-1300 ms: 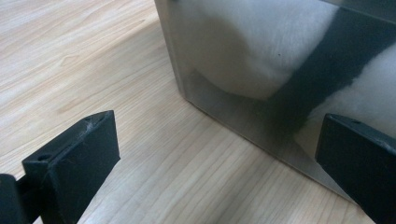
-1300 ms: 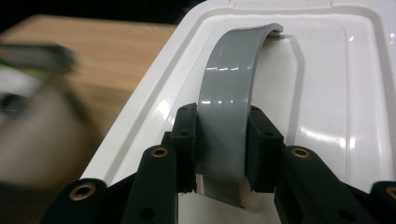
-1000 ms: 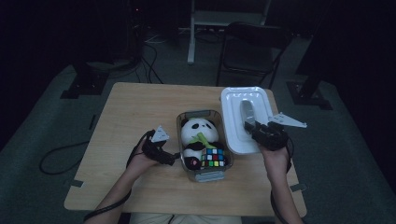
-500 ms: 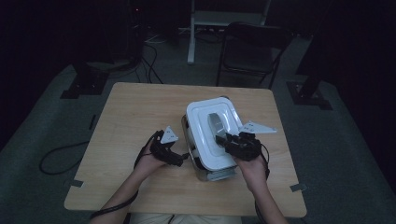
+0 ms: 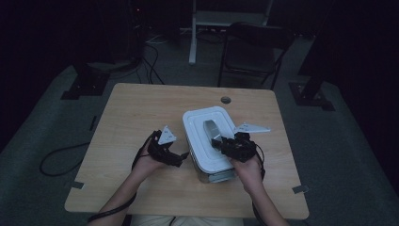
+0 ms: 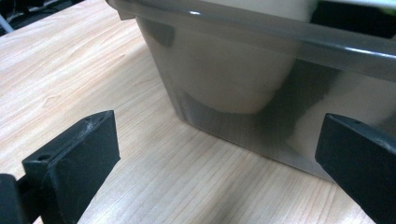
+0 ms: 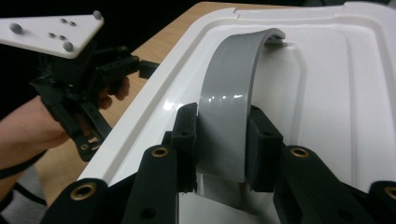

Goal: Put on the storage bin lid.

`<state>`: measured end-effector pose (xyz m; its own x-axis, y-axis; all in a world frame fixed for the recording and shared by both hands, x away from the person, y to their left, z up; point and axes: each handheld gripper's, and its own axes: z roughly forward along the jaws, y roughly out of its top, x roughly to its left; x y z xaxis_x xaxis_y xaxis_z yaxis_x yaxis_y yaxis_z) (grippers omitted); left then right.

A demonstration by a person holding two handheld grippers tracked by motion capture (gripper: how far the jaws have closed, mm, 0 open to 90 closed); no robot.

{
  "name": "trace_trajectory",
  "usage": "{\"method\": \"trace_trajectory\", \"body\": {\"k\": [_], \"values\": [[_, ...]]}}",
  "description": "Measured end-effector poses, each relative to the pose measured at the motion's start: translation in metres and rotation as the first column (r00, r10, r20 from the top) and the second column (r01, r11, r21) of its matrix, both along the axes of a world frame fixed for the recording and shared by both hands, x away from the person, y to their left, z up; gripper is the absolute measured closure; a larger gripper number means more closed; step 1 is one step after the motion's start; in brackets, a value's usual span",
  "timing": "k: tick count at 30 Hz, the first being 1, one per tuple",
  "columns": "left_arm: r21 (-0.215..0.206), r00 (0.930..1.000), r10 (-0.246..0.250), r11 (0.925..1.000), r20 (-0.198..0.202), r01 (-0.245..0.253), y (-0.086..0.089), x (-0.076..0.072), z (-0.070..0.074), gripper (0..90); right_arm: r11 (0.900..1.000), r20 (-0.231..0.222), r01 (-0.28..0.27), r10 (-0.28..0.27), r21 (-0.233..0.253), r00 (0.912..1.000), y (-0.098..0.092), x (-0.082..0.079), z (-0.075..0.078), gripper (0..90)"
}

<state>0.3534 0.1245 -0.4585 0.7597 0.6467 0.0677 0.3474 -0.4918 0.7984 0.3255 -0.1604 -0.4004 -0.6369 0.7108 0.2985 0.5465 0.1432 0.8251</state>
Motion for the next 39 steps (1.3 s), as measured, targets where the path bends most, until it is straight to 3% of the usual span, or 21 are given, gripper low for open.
{"method": "trace_trajectory", "body": {"k": [14,17,28,31,33,39], "values": [[0.003,0.9998,-0.004,1.0000,0.017,0.004,-0.002,-0.002,0.007,0.4,0.999,-0.008,0.004,-0.004,-0.046,1.0000,0.012,-0.003,-0.007,70.3],[0.000,0.9998,0.000,1.0000,0.021,0.000,-0.001,-0.003,0.009,0.4,0.998,0.012,0.007,-0.006,-0.063,0.9999,0.015,-0.006,-0.009,70.4],[0.007,0.9999,0.004,1.0000,0.011,-0.005,0.005,-0.003,0.007,0.4,1.000,-0.019,-0.004,0.004,-0.030,0.9998,0.011,-0.002,-0.006,69.9],[0.012,1.0000,0.009,0.9999,0.000,-0.009,0.006,-0.002,0.003,0.4,1.000,-0.017,-0.011,0.011,-0.010,0.9998,0.006,-0.002,-0.003,68.1],[0.009,0.9999,0.011,0.9999,-0.004,-0.011,0.007,-0.001,0.002,0.4,1.000,-0.017,-0.018,0.018,-0.003,0.9997,0.005,-0.003,0.000,61.5],[0.010,0.9999,0.012,0.9999,0.003,-0.012,0.005,-0.002,0.003,0.4,0.999,-0.004,-0.033,0.033,-0.022,0.9994,0.008,-0.003,0.005,55.1]]}}
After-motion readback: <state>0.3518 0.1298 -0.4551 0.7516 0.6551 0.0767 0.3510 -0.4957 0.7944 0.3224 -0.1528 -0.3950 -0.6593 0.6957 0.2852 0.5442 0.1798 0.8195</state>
